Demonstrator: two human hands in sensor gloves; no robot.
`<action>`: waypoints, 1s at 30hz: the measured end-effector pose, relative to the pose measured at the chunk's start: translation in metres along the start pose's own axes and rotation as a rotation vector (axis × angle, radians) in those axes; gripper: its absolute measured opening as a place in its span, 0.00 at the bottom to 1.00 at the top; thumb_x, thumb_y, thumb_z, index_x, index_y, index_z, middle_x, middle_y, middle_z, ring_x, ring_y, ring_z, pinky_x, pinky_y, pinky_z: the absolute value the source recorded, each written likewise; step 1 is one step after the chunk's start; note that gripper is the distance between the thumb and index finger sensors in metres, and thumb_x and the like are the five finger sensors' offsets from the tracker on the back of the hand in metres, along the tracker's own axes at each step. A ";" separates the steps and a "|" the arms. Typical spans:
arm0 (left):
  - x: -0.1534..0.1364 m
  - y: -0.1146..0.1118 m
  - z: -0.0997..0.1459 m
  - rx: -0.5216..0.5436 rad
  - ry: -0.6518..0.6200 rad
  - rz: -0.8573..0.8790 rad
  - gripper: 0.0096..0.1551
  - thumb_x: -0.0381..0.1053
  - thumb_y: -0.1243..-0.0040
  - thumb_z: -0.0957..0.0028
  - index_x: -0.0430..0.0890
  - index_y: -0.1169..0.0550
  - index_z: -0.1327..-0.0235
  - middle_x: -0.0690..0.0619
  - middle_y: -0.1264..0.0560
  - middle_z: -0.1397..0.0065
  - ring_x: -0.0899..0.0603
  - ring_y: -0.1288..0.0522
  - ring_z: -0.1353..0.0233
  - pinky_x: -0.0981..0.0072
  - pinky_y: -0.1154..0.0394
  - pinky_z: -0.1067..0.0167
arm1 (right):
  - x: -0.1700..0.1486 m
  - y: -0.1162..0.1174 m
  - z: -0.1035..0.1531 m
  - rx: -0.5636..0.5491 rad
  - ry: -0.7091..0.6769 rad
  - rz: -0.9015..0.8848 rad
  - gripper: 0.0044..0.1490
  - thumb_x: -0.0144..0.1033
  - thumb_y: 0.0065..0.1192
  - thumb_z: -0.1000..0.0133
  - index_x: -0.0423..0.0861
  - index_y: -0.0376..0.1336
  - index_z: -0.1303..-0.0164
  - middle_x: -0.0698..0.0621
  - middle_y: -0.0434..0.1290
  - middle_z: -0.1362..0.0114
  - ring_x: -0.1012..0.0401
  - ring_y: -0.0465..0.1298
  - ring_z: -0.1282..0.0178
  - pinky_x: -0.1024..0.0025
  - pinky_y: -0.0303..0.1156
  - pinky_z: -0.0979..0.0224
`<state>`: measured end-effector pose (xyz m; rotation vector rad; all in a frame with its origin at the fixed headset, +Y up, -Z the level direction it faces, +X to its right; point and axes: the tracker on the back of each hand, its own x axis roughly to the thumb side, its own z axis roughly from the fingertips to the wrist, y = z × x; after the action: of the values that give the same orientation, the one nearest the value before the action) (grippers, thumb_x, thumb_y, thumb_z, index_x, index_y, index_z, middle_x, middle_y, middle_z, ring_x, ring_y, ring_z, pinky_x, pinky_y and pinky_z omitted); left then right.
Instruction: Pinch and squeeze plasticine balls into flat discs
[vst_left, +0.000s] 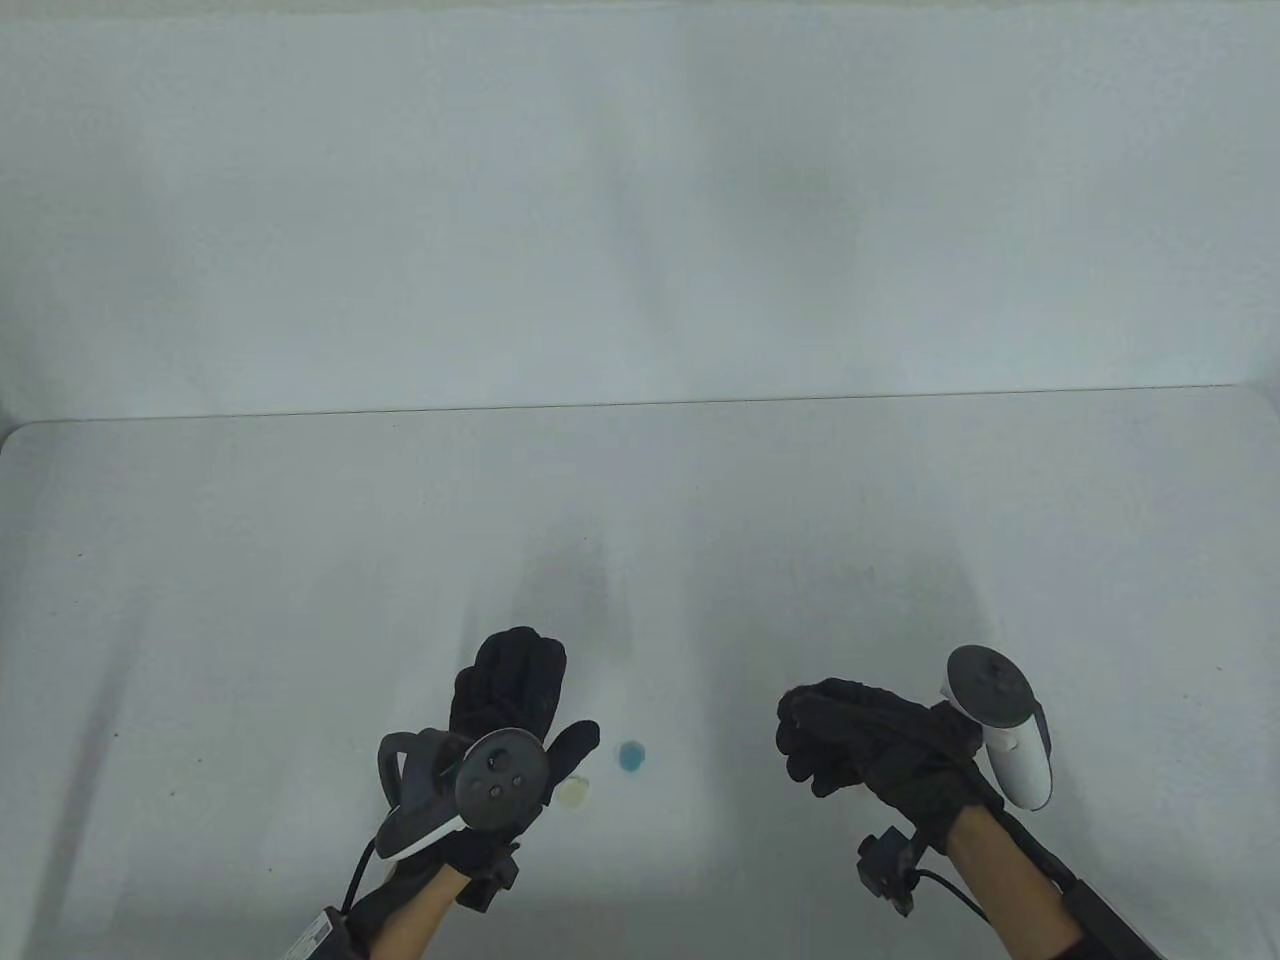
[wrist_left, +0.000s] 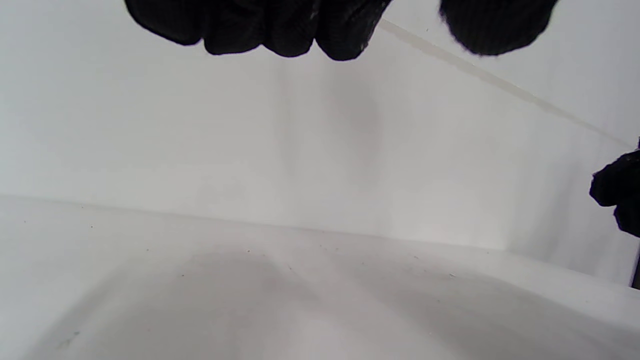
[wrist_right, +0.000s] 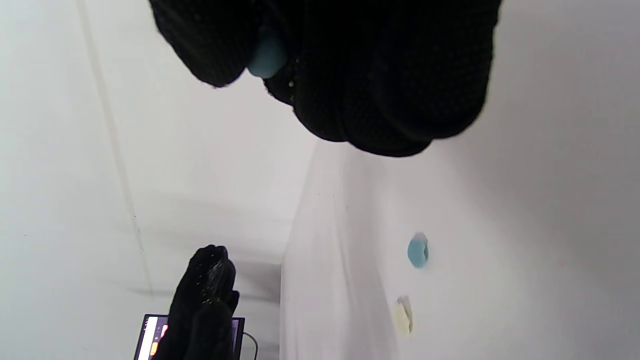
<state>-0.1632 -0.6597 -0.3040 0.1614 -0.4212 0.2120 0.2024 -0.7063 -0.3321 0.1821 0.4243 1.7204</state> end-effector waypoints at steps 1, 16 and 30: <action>0.000 -0.001 0.000 -0.003 0.000 0.008 0.48 0.63 0.51 0.41 0.35 0.42 0.17 0.30 0.46 0.16 0.23 0.45 0.18 0.33 0.42 0.27 | -0.001 0.001 -0.001 0.011 0.001 -0.022 0.27 0.46 0.61 0.38 0.41 0.69 0.36 0.43 0.81 0.40 0.51 0.85 0.48 0.68 0.86 0.51; -0.004 -0.004 0.003 -0.012 -0.008 0.025 0.47 0.62 0.51 0.41 0.35 0.42 0.17 0.30 0.46 0.17 0.23 0.45 0.18 0.33 0.42 0.27 | -0.005 0.007 0.001 -0.061 0.011 -0.022 0.25 0.39 0.63 0.40 0.37 0.71 0.40 0.44 0.84 0.49 0.57 0.88 0.55 0.74 0.89 0.54; -0.004 -0.005 0.003 -0.016 -0.017 0.028 0.47 0.62 0.51 0.41 0.35 0.42 0.17 0.30 0.47 0.16 0.23 0.45 0.18 0.33 0.43 0.27 | -0.010 0.012 -0.001 0.019 -0.010 -0.168 0.33 0.49 0.57 0.36 0.37 0.65 0.30 0.39 0.77 0.36 0.48 0.82 0.43 0.66 0.85 0.43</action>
<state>-0.1668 -0.6656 -0.3031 0.1414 -0.4422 0.2346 0.1931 -0.7182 -0.3274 0.1639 0.4368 1.5501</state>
